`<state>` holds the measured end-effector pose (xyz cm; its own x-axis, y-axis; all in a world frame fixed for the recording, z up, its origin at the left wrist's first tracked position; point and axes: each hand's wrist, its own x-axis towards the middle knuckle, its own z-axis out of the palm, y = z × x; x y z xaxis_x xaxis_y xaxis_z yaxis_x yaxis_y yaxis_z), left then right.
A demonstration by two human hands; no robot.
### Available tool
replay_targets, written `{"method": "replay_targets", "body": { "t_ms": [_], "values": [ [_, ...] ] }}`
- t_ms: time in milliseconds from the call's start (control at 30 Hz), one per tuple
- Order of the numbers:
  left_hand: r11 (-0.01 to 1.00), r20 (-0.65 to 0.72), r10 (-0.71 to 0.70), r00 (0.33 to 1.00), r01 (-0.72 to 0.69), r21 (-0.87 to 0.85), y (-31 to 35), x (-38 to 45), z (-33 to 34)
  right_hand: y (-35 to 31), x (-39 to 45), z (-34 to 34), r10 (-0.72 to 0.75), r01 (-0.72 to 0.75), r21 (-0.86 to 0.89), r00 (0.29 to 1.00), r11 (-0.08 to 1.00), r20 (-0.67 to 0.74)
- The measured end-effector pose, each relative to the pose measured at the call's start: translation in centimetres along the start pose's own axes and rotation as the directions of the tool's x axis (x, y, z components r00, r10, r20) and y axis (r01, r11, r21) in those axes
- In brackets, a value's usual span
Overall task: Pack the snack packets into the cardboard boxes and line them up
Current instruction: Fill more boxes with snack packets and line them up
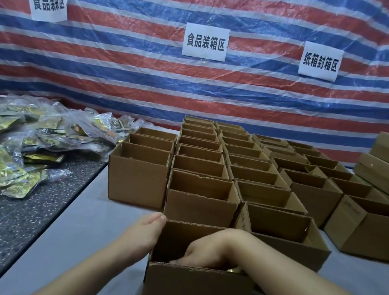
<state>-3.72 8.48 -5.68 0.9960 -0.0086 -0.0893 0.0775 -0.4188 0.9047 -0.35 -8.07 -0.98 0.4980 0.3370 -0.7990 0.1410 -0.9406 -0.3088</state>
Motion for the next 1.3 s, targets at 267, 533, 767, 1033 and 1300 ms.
{"method": "replay_targets", "body": {
  "t_ms": [267,533,767,1033,1300],
  "values": [
    [1.0,-0.004,-0.027,1.0,0.027,0.004,1.0,-0.8,-0.1,0.8,-3.1,1.4,0.06,-0.051,0.321,0.998,0.946,-0.018],
    [0.984,0.021,-0.112,0.993,0.114,-0.133,2.0,-1.2,-1.1,1.4,-5.8,4.1,-0.268,0.153,-0.225,0.681,0.962,-0.681],
    [0.998,0.015,-0.044,0.999,0.043,0.034,1.9,-1.4,0.9,5.5,-5.7,4.5,-0.303,0.089,-0.383,0.781,0.92,-0.546],
    [0.99,-0.128,-0.066,0.99,0.081,0.114,-1.8,-1.7,-5.5,-0.8,-0.4,4.5,-0.413,0.053,-0.533,0.698,0.844,-0.585],
    [0.965,-0.345,-0.201,0.917,0.245,0.089,-5.0,3.9,-14.1,-9.8,4.8,0.3,-0.441,-0.061,-0.645,0.68,0.762,-0.586]
  ]
}}
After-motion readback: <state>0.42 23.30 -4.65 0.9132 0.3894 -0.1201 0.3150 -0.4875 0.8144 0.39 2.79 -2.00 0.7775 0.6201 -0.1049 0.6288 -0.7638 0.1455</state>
